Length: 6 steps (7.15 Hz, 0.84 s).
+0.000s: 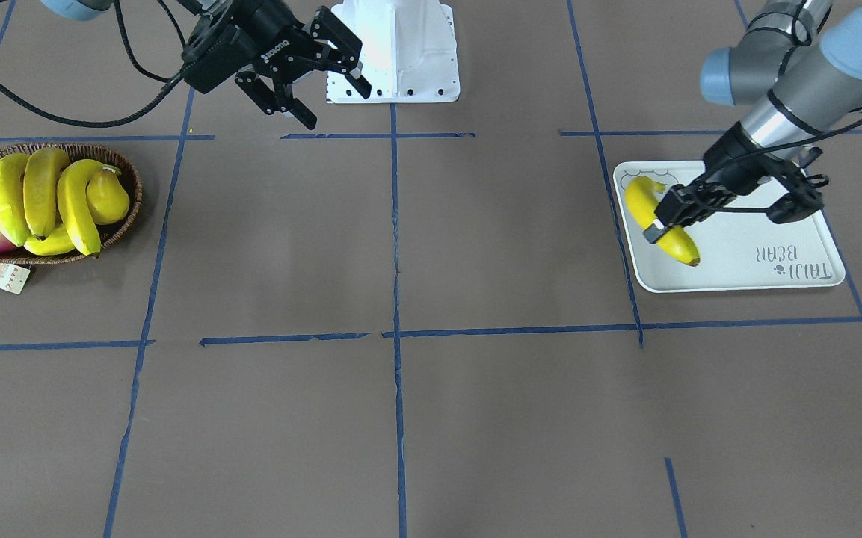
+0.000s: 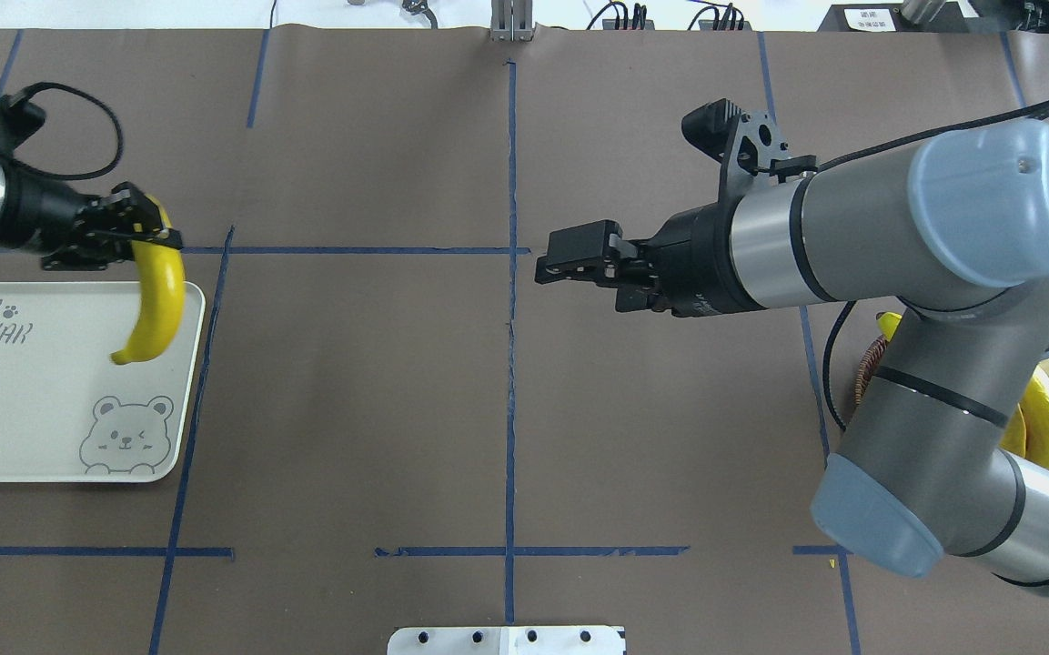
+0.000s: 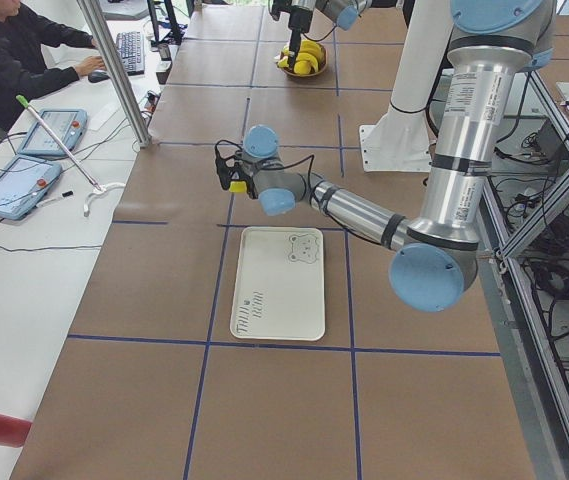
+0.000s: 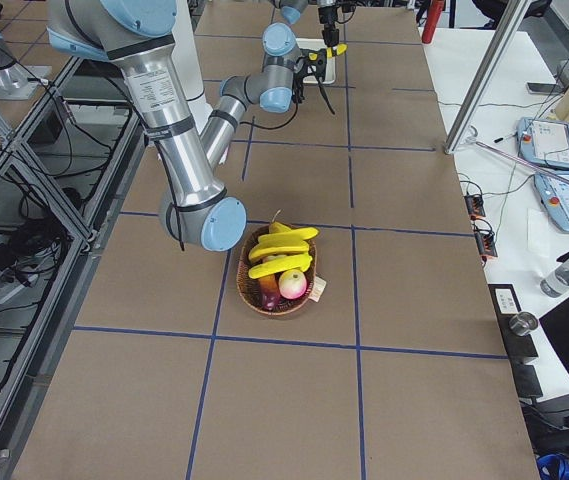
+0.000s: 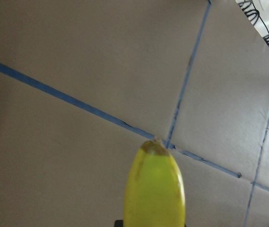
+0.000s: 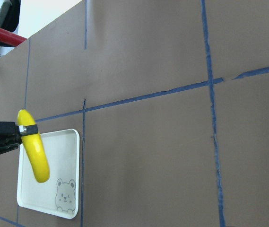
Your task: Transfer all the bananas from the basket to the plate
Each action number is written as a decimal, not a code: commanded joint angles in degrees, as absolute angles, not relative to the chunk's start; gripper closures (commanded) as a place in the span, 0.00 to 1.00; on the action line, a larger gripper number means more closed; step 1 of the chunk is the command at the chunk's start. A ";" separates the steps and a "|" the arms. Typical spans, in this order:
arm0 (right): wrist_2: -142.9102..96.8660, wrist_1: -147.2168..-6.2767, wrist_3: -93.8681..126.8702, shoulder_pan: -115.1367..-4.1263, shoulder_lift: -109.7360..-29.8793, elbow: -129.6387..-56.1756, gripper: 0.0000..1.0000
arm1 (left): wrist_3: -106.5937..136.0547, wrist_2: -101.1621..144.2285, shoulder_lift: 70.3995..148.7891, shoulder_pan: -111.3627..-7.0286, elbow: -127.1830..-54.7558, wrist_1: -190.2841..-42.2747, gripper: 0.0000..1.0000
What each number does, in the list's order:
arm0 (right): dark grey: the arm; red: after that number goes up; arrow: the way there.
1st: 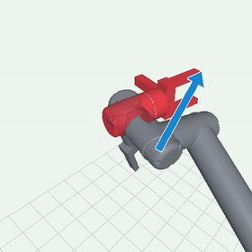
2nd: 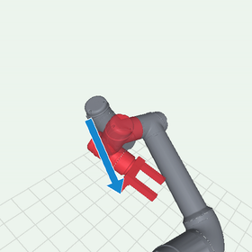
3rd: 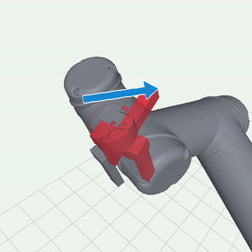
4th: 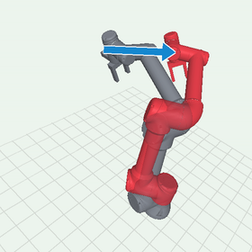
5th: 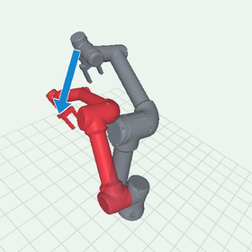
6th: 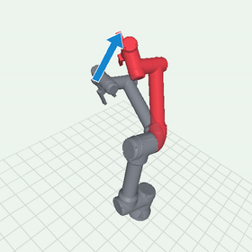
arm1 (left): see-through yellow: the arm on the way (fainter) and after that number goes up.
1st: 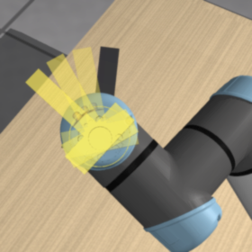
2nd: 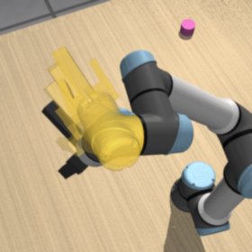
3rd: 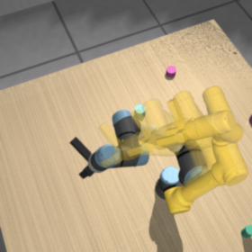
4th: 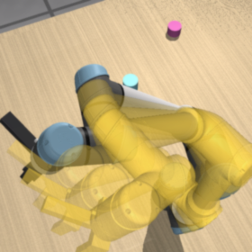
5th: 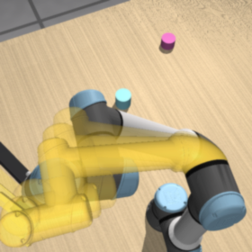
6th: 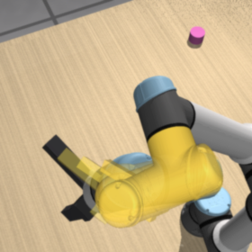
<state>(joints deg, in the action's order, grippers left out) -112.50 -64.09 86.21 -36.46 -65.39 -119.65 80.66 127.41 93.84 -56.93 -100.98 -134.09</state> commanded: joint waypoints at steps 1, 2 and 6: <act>-112.32 -66.60 86.31 -38.83 -67.49 -120.32 0.00 | 66.14 127.35 81.08 -61.68 -100.73 -133.86 1.00; -112.15 -67.40 86.31 -39.11 -67.59 -120.41 0.00 | 64.35 127.18 79.56 -62.57 -99.33 -133.86 1.00; -111.97 -67.41 86.40 -39.20 -68.46 -120.50 0.00 | 62.05 124.19 80.06 -61.70 -92.57 -134.12 1.00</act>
